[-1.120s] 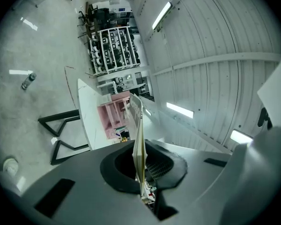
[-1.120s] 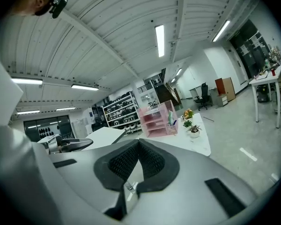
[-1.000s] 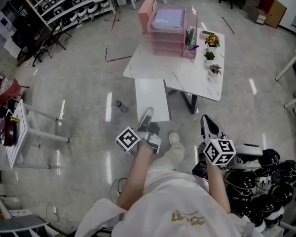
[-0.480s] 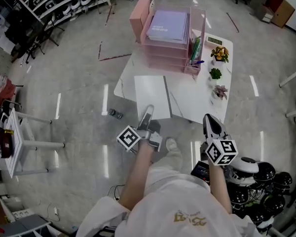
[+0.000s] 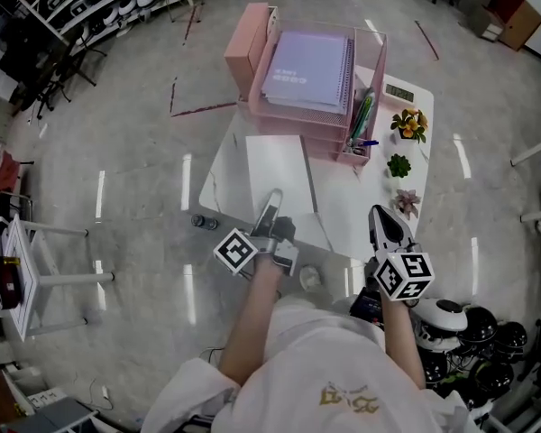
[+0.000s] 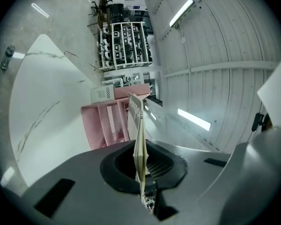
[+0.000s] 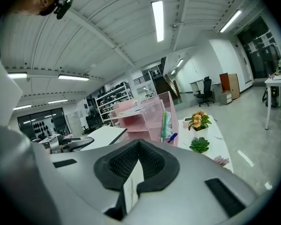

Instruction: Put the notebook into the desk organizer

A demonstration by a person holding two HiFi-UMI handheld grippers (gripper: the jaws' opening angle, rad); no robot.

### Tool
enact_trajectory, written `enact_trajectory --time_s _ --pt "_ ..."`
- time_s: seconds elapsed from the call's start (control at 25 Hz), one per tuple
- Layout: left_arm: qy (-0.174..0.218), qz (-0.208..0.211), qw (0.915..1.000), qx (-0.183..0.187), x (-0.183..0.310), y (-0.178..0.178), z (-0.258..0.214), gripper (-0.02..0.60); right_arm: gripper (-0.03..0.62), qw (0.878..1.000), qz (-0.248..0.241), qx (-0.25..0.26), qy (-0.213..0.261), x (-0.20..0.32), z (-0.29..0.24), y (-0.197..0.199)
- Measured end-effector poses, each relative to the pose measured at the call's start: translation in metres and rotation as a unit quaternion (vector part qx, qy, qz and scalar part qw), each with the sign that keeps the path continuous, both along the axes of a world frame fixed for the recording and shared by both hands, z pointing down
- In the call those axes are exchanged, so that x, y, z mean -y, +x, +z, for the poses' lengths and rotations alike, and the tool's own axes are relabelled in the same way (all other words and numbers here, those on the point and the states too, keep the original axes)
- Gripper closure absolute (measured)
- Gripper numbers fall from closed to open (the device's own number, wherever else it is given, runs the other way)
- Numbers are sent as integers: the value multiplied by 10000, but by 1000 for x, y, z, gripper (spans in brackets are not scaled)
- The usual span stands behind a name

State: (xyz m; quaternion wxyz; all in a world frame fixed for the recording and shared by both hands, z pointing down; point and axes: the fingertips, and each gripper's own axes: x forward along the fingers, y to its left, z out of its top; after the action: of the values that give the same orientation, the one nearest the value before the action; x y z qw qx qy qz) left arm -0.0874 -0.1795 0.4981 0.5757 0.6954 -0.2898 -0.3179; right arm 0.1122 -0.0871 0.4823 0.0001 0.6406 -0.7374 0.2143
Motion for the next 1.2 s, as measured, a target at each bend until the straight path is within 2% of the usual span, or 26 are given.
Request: enact_trajectory --time_s 0.32,1.04,1.2 --pt "-121 101 9999 -2 14 10 10 555 582 9999 48 -62 -88 13 -2 9" --pt "-306 81 9994 121 31 30 29 555 582 9994 -296 130 -154 46 15 18" --pt "-401 44 9992 41 35 34 33 555 582 9991 -336 139 -199 52 17 23"
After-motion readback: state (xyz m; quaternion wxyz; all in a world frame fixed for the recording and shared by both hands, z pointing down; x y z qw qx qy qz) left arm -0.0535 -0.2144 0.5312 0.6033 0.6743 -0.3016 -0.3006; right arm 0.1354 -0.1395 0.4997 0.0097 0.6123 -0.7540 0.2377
